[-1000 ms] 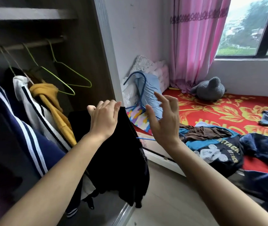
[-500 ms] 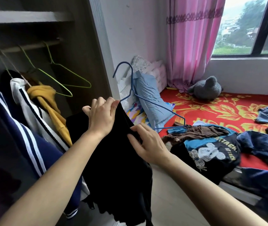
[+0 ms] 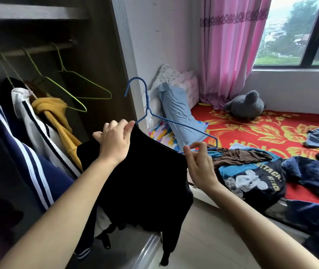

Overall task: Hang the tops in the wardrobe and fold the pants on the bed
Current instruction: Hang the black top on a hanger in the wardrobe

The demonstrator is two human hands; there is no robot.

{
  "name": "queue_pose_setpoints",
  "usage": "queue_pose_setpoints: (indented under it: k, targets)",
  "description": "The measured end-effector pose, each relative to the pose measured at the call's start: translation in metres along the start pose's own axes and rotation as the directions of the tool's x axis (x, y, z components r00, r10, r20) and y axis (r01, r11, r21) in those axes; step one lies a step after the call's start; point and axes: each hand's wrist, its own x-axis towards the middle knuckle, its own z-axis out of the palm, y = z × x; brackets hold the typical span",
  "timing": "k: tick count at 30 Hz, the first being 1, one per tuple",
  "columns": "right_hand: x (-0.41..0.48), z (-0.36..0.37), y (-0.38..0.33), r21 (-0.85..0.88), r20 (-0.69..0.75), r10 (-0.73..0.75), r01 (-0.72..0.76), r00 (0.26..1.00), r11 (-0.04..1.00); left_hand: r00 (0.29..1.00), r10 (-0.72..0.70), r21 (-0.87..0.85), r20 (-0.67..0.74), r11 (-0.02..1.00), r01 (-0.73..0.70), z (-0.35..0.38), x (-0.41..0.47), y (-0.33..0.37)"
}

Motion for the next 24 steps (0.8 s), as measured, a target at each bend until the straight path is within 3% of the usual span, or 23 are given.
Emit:
queue_pose_setpoints:
  k: [2,5,12,15,18,21,24]
  targets:
    - [0.002,0.004,-0.006,0.067,-0.086,0.165,-0.159,0.983,0.985,1.000,0.001,-0.047,0.020,0.999,0.000,0.001,0.000,-0.001]
    - [0.004,0.003,-0.009,0.016,-0.033,0.202,-0.202,0.979,0.979,0.999,0.012,-0.142,0.048,0.990,-0.005,0.000,-0.001,0.000]
    - [-0.001,-0.001,-0.005,-0.275,0.175,-0.058,0.105,0.983,0.956,0.997,0.015,-0.176,0.076,0.984,-0.001,0.014,-0.009,0.002]
    - [-0.005,-0.009,-0.010,-0.553,0.074,-0.279,0.272,0.958,0.788,0.994,-0.042,-0.255,0.099,0.965,0.066,0.017,-0.009,-0.001]
    - [0.009,-0.022,-0.018,-0.710,-0.066,-0.503,0.314,0.862,0.631,0.993,-0.052,-0.316,0.108,0.945,0.084,0.016,-0.009,-0.001]
    - [0.030,-0.036,-0.019,-0.687,-0.109,-0.513,0.308,0.852,0.658,0.997,-0.016,-0.291,0.080,0.956,0.039,0.018,-0.013,0.002]
    - [0.044,-0.038,-0.018,-0.644,0.046,-0.370,0.311,0.928,0.699,0.999,0.037,-0.265,0.014,0.964,-0.032,0.020,-0.016,0.010]
